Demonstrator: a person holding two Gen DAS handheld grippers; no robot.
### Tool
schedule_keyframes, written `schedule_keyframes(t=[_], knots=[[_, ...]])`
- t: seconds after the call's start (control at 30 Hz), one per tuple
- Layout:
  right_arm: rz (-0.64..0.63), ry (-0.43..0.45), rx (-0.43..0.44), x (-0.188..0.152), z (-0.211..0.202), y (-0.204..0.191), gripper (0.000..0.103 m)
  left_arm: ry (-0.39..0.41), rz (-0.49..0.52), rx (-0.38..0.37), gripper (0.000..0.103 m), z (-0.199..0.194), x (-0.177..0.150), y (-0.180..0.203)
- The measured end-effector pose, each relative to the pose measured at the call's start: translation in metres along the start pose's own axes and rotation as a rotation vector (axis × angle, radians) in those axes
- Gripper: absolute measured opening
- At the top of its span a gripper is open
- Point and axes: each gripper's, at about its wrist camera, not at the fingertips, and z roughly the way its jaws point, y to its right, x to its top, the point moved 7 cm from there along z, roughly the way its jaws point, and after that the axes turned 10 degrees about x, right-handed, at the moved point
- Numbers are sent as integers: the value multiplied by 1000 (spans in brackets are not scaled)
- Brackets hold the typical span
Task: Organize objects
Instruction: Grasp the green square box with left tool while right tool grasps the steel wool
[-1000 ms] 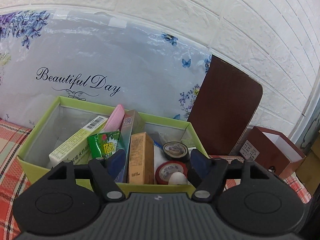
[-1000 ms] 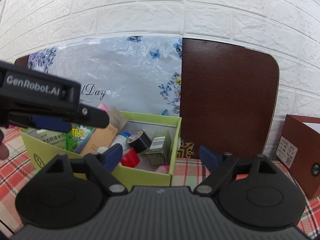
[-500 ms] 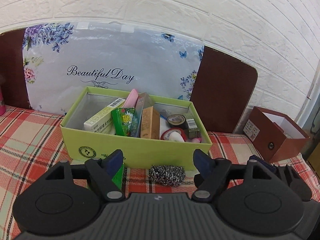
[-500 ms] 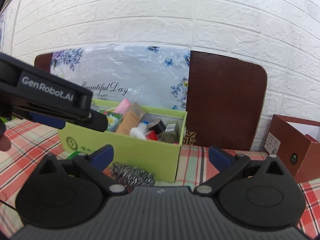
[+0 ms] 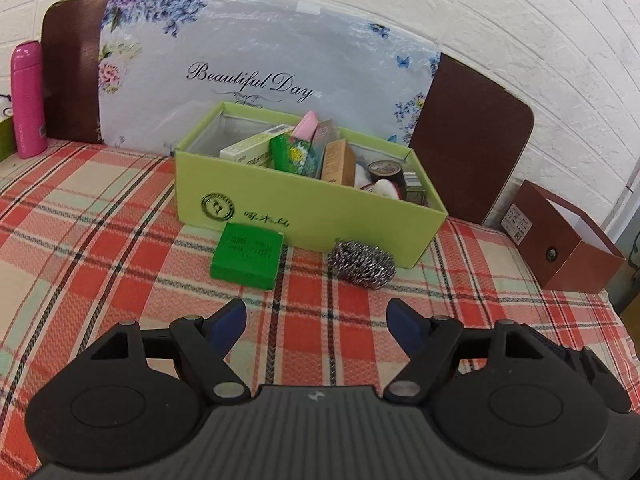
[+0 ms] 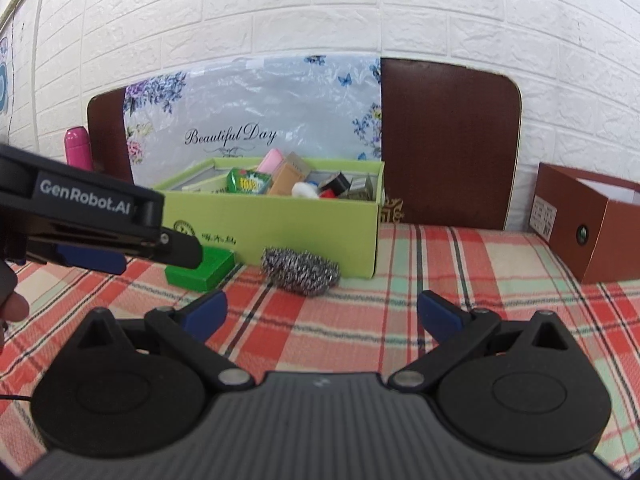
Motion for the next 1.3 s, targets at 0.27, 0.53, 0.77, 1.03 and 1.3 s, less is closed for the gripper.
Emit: schedule_keyframes(t=[0.27,0.53,0.77,1.03,1.3], knots=[[32,-57,19,-22,0,-8,103,-25,-68,40,80,26,-21,-29],[49,-80,19,-32,-3,-10,103,44,26,161,80,58,-7,-34],[45,-94,17,-37,-2,-9,103,45,58,135,80,88,12,-23],[35,-95,9,-35,2,-4,103,22,72,135,81,120,24,-20],[-19,-95,13,-21,30,1,91,2,66,37,64,103,11,-28]])
